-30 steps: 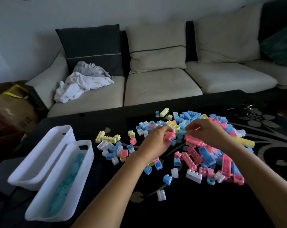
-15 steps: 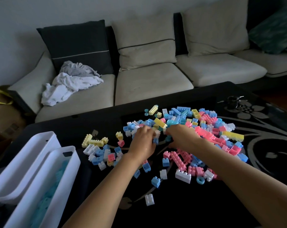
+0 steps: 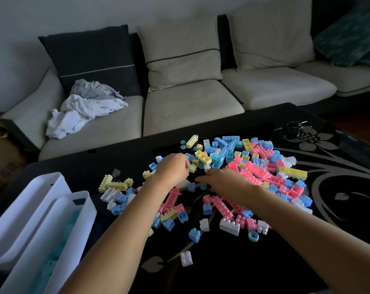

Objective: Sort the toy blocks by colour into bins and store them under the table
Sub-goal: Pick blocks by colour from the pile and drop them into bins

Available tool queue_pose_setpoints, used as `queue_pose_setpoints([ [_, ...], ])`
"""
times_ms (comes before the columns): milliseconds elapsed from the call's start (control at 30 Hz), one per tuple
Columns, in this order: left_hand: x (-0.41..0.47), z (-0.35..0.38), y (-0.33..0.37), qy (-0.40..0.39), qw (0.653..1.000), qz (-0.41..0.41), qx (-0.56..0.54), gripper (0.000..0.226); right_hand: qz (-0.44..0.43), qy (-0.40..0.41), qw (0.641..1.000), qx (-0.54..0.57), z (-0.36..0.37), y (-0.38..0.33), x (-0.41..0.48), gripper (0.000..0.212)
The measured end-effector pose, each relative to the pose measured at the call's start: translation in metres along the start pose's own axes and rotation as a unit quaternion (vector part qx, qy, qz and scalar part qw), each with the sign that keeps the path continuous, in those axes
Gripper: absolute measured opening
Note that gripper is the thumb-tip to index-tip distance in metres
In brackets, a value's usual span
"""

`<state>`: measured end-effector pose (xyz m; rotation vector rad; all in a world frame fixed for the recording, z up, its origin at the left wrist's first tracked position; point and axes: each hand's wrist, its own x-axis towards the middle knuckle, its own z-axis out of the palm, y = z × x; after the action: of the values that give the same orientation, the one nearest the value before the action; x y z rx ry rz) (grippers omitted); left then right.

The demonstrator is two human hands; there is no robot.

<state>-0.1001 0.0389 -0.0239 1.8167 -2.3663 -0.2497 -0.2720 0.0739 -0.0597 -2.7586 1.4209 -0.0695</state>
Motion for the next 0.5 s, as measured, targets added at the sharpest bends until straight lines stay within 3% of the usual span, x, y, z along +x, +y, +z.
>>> queue_pose_setpoints([
  [233,0.034,0.024,0.018,-0.007,0.998,0.065,0.017,0.035,-0.086,0.017,0.996,-0.016,0.011,0.005,-0.002,0.046],
  [433,0.043,0.032,0.023,-0.003,0.995,0.066,0.075,0.040,-0.084,-0.011,0.995,-0.052,0.002,0.004,-0.003,0.031],
  [500,0.043,0.034,0.024,0.008,0.994,0.058,0.088,0.038,-0.063,0.001,0.998,-0.001,-0.002,0.004,-0.004,0.030],
])
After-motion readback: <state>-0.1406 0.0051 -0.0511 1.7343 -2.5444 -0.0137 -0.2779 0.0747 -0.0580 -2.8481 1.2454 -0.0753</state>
